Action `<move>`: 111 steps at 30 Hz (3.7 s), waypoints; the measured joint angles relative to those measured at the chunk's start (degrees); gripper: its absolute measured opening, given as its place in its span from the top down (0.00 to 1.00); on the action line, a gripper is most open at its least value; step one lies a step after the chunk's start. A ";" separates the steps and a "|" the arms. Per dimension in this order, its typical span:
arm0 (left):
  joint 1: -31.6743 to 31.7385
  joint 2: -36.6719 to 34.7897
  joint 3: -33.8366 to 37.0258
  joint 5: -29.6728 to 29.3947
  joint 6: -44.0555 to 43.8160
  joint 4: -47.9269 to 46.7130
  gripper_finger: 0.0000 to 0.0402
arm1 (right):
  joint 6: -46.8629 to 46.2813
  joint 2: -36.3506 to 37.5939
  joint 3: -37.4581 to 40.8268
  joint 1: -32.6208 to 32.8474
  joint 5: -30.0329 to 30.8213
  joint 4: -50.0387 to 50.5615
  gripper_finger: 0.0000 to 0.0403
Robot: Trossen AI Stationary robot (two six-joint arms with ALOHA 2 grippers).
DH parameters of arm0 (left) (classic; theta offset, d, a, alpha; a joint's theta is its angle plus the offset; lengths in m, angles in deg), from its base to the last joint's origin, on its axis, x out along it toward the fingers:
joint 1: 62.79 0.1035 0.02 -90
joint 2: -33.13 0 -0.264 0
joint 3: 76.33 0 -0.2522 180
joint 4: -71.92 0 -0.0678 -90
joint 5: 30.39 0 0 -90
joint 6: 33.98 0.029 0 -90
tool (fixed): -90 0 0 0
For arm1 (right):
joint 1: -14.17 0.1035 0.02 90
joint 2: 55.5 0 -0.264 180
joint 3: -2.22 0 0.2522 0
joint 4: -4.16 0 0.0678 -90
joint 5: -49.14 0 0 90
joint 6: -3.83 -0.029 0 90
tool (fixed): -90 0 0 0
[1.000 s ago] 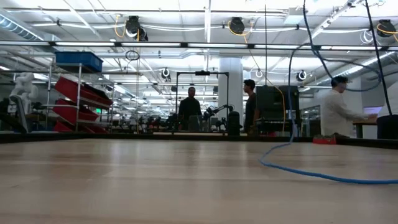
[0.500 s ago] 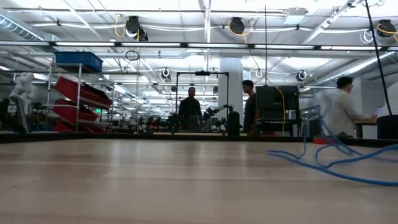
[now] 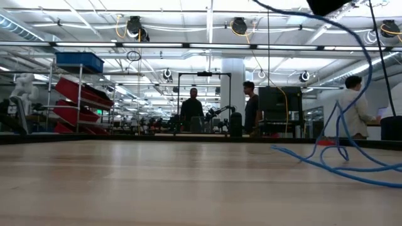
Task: Coil cords
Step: Coil the blue wire onto the black spool
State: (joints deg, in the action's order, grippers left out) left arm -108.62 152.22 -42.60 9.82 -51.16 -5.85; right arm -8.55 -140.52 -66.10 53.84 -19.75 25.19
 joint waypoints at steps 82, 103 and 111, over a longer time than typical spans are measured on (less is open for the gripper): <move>-0.60 0.79 0.68 10.40 19.79 11.46 1.00 | 11.20 -5.51 -32.29 11.77 10.52 29.34 1.00; 1.50 0.79 0.68 6.76 16.73 10.43 1.00 | 18.50 -5.66 -37.69 17.16 11.53 24.71 1.00; 2.96 0.79 0.68 7.43 15.49 10.46 1.00 | 20.26 -5.77 -37.69 17.45 11.60 23.64 1.00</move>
State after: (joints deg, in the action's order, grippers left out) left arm -105.65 153.01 -41.92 17.25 -35.67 4.62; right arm 11.71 -146.29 -103.79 71.29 -8.15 48.83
